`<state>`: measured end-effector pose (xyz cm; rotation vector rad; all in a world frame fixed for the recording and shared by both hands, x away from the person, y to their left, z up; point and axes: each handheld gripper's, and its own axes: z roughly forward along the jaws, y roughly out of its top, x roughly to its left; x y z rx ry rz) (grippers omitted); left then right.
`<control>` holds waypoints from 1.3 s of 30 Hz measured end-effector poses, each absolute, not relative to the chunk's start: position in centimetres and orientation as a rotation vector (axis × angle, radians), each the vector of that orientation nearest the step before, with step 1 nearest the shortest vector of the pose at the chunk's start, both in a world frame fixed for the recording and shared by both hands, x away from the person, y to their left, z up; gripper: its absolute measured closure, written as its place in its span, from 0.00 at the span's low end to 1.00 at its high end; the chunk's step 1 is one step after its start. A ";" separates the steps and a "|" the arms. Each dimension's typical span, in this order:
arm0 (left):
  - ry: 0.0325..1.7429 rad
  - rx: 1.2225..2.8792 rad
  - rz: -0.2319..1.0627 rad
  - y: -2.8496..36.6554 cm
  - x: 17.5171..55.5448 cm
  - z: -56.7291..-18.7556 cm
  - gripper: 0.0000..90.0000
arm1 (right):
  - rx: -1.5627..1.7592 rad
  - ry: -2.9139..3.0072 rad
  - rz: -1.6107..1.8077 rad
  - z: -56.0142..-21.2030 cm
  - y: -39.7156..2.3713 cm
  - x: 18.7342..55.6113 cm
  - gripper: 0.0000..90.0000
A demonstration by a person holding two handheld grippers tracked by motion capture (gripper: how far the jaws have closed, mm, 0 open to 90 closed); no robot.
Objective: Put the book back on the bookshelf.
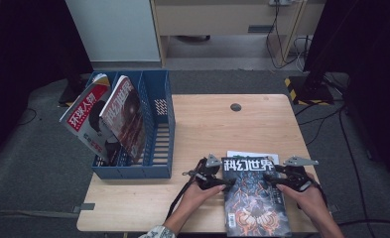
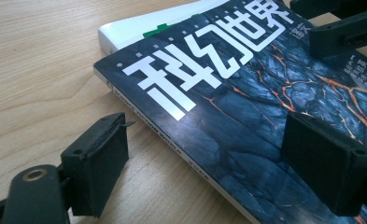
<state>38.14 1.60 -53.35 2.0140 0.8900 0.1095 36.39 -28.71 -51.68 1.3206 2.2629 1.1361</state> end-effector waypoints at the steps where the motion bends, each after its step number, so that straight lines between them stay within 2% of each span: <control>1: 0.891 2.013 0.102 1.6 38.2 -53.4 0.16 | 1.320 2.262 1.136 -51.7 -28.7 36.4 0.37; 16: 0.892 2.019 0.048 0.7 39.0 -53.6 0.10 | 1.319 2.262 1.137 -51.7 -28.7 36.4 0.37; 19: 0.915 2.026 0.045 0.7 39.1 -53.4 0.12 | 1.317 2.262 1.135 -51.7 -28.7 36.4 0.37; 26: 0.890 1.957 0.074 1.0 38.9 -51.9 0.27 | 1.322 2.262 1.136 -51.7 -28.7 36.4 0.37; 39: 0.865 1.930 0.021 0.0 39.3 -50.9 0.34 | 1.315 2.266 1.141 -51.7 -28.1 36.5 0.38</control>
